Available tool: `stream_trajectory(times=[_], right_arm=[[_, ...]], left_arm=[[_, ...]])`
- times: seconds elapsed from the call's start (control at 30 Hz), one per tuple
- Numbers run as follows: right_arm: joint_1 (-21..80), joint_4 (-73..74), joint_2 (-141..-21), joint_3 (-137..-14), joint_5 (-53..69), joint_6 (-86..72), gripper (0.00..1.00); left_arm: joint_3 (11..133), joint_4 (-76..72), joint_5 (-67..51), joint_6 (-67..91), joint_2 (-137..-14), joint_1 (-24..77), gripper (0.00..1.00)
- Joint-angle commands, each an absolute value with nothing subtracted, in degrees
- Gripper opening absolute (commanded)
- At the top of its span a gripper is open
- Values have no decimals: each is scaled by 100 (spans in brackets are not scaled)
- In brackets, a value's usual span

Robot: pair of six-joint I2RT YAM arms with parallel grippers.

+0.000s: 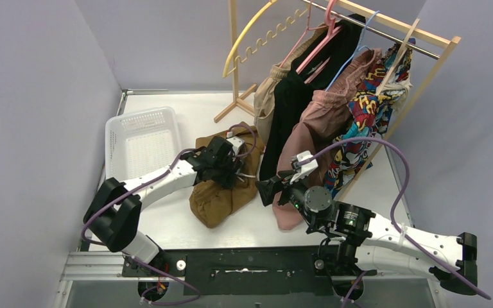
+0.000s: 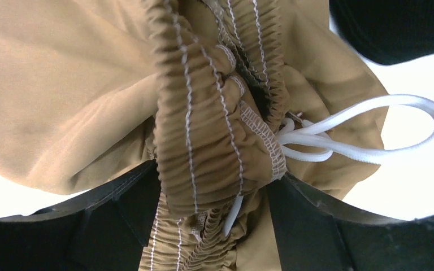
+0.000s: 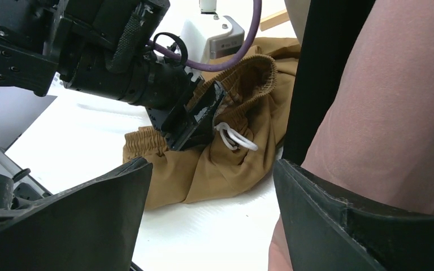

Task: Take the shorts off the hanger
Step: Pick up the shorts at the center of the board.

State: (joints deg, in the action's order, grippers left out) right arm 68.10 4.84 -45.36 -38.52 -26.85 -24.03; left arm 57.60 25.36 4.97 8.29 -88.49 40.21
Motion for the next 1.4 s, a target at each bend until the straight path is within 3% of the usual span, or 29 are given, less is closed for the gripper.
stream_trajectory(times=[0.0,0.03,0.1,0.57,0.77,0.87,1.03,1.1,1.37], right_arm=[[6855,278,-4406,-3876,-2936,-2531,80],[6854,292,-4410,-3873,-2982,-2554,80],[6849,461,-4423,-3903,-3269,-2720,80],[6845,671,-4228,-3840,-3645,-3055,84],[6828,723,-4143,-3772,-3739,-3120,85],[6832,738,-4127,-3757,-3782,-3135,85],[6829,798,-4067,-3727,-3864,-3198,85],[6828,833,-4039,-3733,-3867,-3218,85],[6817,871,-3817,-3577,-4021,-3340,87]], left_arm=[[5781,1882,764,923,-8414,3971,72],[5757,1848,847,923,-8344,3956,78],[5675,1693,873,904,-8207,3899,81],[5286,701,-26,945,-9470,3796,83],[4928,837,325,1363,-9762,3942,82],[5115,1306,781,1681,-9916,4216,70],[4932,863,571,2130,-9552,4394,16],[4967,903,718,2203,-9313,4379,1],[5777,1714,1616,1896,-7474,4305,0]])
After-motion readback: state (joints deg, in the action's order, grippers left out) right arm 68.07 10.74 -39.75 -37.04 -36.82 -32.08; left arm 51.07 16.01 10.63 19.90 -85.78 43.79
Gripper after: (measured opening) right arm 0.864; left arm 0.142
